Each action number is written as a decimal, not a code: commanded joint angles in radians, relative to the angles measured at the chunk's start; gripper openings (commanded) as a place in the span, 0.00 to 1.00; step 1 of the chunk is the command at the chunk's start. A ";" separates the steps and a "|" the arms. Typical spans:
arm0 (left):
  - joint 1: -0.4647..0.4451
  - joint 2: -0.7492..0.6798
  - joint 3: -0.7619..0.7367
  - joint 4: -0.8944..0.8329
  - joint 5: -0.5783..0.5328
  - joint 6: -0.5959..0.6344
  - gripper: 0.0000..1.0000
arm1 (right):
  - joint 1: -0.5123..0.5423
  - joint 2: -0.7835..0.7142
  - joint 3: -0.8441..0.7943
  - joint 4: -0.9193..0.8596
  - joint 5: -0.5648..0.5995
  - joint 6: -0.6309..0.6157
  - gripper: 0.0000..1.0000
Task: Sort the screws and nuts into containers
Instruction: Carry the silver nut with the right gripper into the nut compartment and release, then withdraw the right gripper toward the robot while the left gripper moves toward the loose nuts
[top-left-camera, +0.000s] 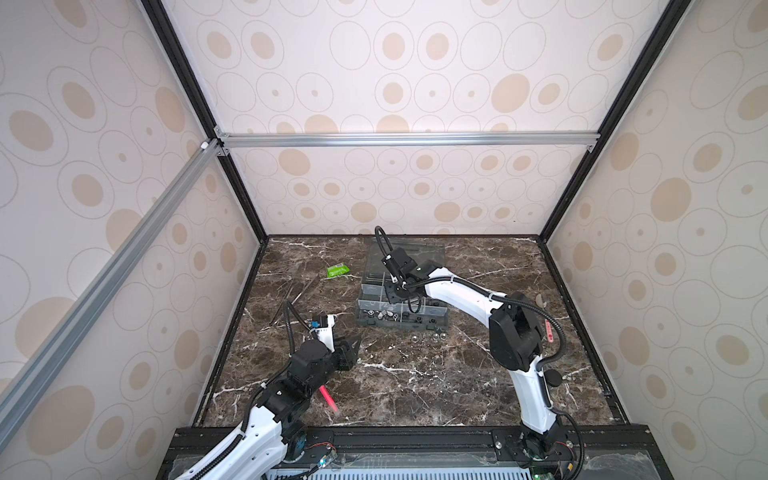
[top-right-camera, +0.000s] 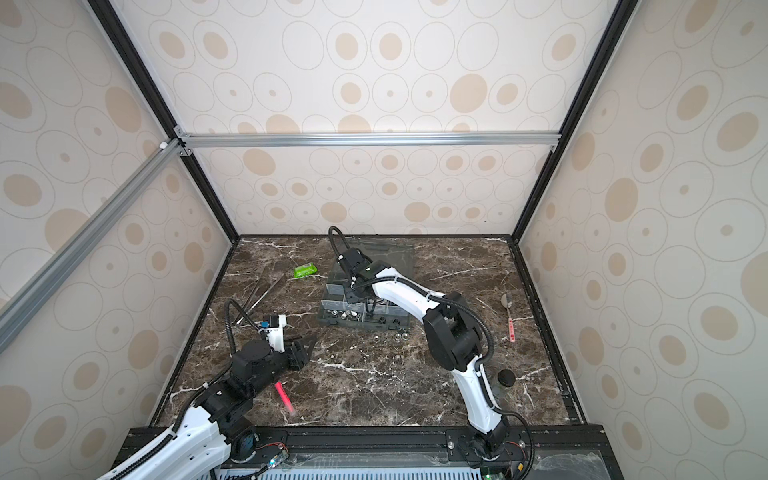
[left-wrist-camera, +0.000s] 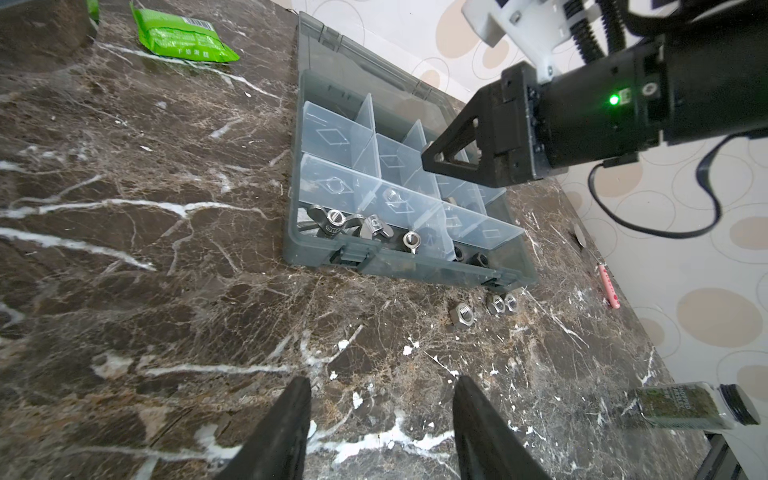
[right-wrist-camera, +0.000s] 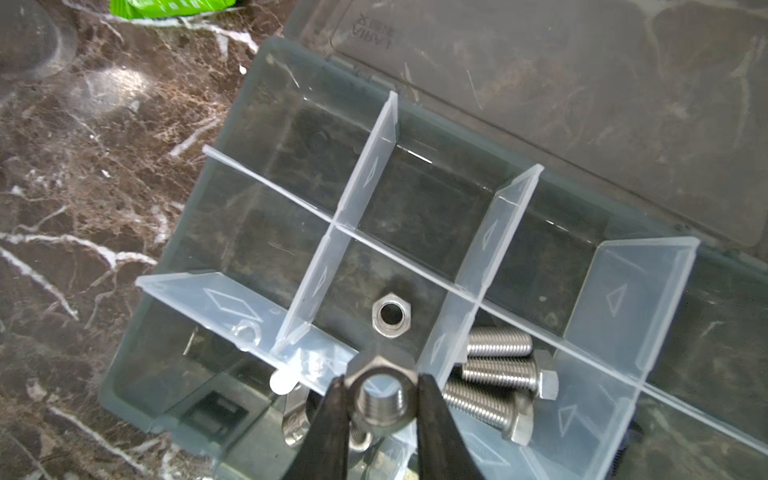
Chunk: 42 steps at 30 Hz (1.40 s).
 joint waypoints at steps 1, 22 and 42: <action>0.010 -0.010 -0.009 0.010 0.007 -0.036 0.55 | 0.000 0.014 0.044 -0.036 -0.016 0.002 0.24; 0.009 -0.009 -0.021 0.040 0.019 -0.056 0.55 | -0.006 -0.070 -0.082 0.017 -0.032 0.048 0.42; 0.007 0.077 -0.010 0.106 0.066 -0.043 0.54 | -0.018 -0.350 -0.399 0.098 0.011 0.078 0.42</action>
